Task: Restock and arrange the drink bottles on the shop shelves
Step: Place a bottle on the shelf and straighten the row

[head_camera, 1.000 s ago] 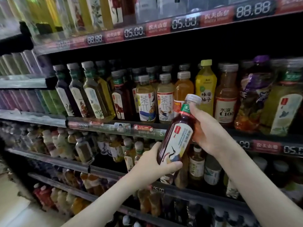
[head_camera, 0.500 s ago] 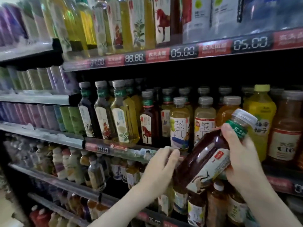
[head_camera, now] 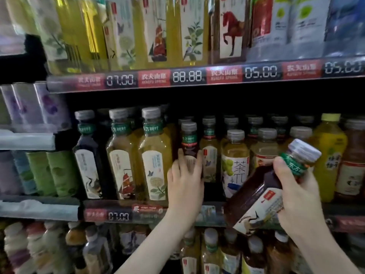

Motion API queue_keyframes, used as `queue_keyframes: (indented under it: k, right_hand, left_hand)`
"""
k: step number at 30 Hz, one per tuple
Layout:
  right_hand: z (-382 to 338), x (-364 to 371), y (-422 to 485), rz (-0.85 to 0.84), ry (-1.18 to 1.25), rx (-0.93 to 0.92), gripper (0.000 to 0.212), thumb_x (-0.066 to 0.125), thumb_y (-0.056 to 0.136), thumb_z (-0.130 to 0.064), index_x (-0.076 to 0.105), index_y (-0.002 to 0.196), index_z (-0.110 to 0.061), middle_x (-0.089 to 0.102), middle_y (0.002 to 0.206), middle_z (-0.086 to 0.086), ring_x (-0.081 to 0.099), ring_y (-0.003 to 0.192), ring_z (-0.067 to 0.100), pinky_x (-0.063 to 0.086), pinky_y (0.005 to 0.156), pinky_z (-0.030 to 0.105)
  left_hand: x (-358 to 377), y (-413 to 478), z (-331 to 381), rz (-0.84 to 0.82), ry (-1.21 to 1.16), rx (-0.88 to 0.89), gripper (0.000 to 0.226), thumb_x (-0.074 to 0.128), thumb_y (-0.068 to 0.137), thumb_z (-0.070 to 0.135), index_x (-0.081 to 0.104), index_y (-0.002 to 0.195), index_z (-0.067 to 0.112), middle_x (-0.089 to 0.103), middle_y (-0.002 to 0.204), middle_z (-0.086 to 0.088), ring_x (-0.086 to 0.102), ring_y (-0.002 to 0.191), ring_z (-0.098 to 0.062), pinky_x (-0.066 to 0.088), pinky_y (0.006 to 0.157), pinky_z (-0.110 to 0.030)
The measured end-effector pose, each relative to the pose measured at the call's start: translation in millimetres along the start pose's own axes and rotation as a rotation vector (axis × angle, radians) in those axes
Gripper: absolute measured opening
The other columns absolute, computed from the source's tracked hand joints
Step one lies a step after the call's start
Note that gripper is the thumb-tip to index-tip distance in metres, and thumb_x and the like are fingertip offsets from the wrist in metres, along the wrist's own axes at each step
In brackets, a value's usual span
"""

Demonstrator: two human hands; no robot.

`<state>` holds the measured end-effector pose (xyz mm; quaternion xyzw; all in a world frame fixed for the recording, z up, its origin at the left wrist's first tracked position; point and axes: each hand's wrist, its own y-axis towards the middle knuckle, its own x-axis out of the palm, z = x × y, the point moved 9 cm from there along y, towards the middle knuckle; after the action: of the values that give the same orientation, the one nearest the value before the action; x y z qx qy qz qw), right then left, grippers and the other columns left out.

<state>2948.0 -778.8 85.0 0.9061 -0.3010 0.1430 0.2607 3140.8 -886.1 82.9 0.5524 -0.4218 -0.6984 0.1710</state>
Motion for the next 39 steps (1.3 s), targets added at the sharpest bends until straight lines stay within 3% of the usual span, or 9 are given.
queue_keyframes:
  k: [9,13,16,18,22,24,29,34,39]
  right_hand:
    - [-24.3,4.4,-3.7,-0.036,-0.116,-0.158,0.061,0.079,0.044,-0.072,0.063,0.090,-0.035,0.070,0.087,0.002,0.070,0.079,0.023,0.056,0.068,0.039]
    - [-33.9,-2.1,-0.3,-0.034,-0.137,-0.203,0.065,0.079,0.051,-0.069,0.062,0.098,-0.027,0.069,0.093,0.009,0.068,0.086,0.030,0.055,0.076,0.048]
    - [-44.4,-7.9,-2.4,-0.040,-0.156,-0.250,0.058,0.077,0.059,-0.065,0.062,0.098,-0.026,0.068,0.089,0.006,0.068,0.085,0.030,0.055,0.078,0.048]
    - [-49.9,-14.2,-2.7,-0.049,-0.165,-0.260,0.042,0.073,0.069,-0.050,0.061,0.097,-0.022,0.068,0.082,0.002,0.068,0.078,0.022,0.055,0.074,0.044]
    - [-61.8,-28.6,-4.5,-0.061,-0.177,-0.243,0.037,0.066,0.072,-0.036,0.060,0.101,-0.014,0.068,0.078,-0.003,0.068,0.074,0.017,0.056,0.067,0.033]
    - [-67.2,-37.5,-5.2,-0.066,-0.183,-0.248,0.039,0.071,0.072,-0.039,0.060,0.100,-0.014,0.069,0.079,-0.002,0.067,0.074,0.017,0.055,0.065,0.031]
    - [-81.4,-62.6,-4.7,-0.061,-0.248,-0.279,0.069,0.077,0.055,-0.068,0.062,0.099,-0.017,0.069,0.088,0.008,0.068,0.080,0.024,0.058,0.071,0.037]
    - [-87.9,-83.4,-1.5,-0.031,-0.232,-0.249,0.040,0.072,0.071,-0.038,0.060,0.104,-0.017,0.071,0.089,0.003,0.070,0.085,0.023,0.054,0.075,0.039]
    - [-86.4,-103.5,5.8,0.001,-0.247,-0.245,0.036,0.069,0.074,-0.038,0.061,0.105,-0.021,0.070,0.095,0.005,0.068,0.092,0.027,0.053,0.085,0.050]
  left_hand:
    - [20.3,12.2,0.8,-0.048,0.062,-0.063,0.089,0.087,0.051,0.017,0.054,0.134,0.022,0.052,0.128,-0.028,0.045,0.103,-0.036,0.036,0.077,-0.043]
    - [-1.4,8.6,17.3,0.106,-0.092,-0.008,0.070,0.077,0.065,0.018,0.054,0.132,0.016,0.047,0.132,-0.023,0.041,0.112,-0.035,0.036,0.088,-0.047]
    - [-16.9,5.2,51.2,0.143,-0.291,0.109,0.057,0.061,0.082,0.035,0.048,0.134,0.014,0.050,0.129,-0.016,0.043,0.115,-0.031,0.043,0.093,-0.048]
    - [-20.3,11.2,66.3,0.077,-0.431,0.078,0.063,0.047,0.088,0.047,0.038,0.141,0.013,0.050,0.130,-0.014,0.045,0.118,-0.031,0.043,0.094,-0.047]
    - [-3.3,34.2,81.1,-0.146,-0.775,-0.101,0.093,0.058,0.087,0.052,-0.003,0.151,0.019,0.030,0.148,-0.012,0.032,0.134,-0.029,0.032,0.107,-0.040]
    - [0.4,43.1,87.6,-0.162,-0.804,-0.113,0.101,0.063,0.085,0.049,-0.010,0.150,0.022,0.027,0.151,-0.012,0.033,0.135,-0.029,0.037,0.105,-0.039]
    - [9.4,49.8,92.1,-0.163,-0.794,-0.146,0.090,0.065,0.088,0.031,0.003,0.150,0.016,0.022,0.150,-0.009,0.032,0.133,-0.028,0.040,0.096,-0.033]
    - [11.2,47.0,91.8,-0.118,-0.867,-0.164,0.086,0.071,0.081,0.030,0.018,0.146,0.012,0.033,0.141,-0.009,0.040,0.125,-0.027,0.042,0.097,-0.034]
    - [-7.5,33.7,107.8,0.036,-0.644,-0.097,0.088,0.066,0.086,0.031,0.011,0.150,0.007,0.021,0.150,-0.022,0.019,0.138,-0.037,0.027,0.110,-0.053]
